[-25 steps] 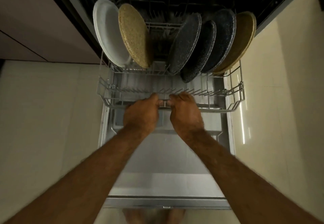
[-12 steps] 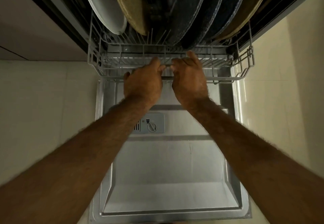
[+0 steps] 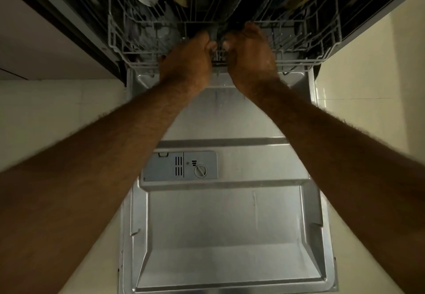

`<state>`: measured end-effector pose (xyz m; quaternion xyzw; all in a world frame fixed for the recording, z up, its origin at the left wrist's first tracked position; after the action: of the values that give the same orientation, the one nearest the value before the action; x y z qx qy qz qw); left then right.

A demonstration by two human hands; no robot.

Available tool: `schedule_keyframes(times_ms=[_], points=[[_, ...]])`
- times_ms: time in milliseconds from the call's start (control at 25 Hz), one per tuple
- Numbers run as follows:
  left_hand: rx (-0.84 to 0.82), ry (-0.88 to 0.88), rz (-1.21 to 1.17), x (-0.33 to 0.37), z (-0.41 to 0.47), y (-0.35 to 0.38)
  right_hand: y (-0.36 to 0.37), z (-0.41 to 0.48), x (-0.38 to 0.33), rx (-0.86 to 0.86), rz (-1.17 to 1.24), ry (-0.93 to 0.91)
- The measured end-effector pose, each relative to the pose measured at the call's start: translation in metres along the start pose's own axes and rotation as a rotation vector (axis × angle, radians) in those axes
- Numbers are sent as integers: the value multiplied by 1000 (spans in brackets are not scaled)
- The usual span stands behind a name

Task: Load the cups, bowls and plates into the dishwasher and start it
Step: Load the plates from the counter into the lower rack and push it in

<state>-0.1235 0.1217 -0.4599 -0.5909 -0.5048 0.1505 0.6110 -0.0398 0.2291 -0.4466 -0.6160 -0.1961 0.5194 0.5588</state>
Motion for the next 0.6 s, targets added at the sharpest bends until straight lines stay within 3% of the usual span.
schedule_keyframes(times_ms=[280, 600], points=[[4, -8, -76, 6, 28, -9, -5, 35, 2, 21, -54, -29], [19, -31, -56, 11, 48, -22, 3, 66, 11, -87, -68, 21]])
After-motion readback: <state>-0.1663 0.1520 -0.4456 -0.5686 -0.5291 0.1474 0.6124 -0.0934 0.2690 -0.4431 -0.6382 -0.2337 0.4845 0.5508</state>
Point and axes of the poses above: each hand's wrist, its own z-axis towards the middle knuckle, its own y-axis out of the palm, x = y × z, the point moved 9 cm from there along z, towards the middle knuckle, and after that the axes turned 4 degrees about -y, right-handed, at the moved point
